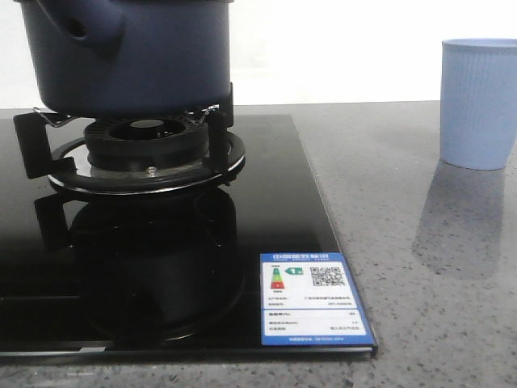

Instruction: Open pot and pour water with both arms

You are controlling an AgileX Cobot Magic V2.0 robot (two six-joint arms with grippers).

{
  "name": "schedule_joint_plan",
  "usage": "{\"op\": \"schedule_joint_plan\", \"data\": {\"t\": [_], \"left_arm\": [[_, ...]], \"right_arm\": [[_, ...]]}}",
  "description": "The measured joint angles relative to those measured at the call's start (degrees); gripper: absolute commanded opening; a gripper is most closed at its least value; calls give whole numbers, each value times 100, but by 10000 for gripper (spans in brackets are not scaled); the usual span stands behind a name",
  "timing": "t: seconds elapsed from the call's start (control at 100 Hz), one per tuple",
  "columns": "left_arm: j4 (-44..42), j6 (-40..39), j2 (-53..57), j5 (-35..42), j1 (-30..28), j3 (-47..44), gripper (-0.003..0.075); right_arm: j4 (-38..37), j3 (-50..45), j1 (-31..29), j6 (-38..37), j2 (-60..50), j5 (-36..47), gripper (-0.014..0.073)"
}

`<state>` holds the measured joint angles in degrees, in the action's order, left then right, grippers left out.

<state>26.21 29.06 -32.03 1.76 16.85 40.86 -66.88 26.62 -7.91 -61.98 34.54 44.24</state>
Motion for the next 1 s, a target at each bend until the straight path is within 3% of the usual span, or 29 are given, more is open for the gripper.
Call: {"op": "schedule_joint_plan", "data": {"t": [0.2, 0.41, 1.0], "left_arm": [[78, 0, 1396, 222, -8, -1493, -16], [100, 0, 2455, 245, -8, -2498, -16], [100, 0, 2618, 255, -8, -2951, -16]], "right_arm": [[-133, -1005, 0, 153, -904, -694, -61], [-147, -1735, 0, 206, -1567, -1617, -61], [-114, -1922, 0, 220, -1600, -1960, -61]]}}
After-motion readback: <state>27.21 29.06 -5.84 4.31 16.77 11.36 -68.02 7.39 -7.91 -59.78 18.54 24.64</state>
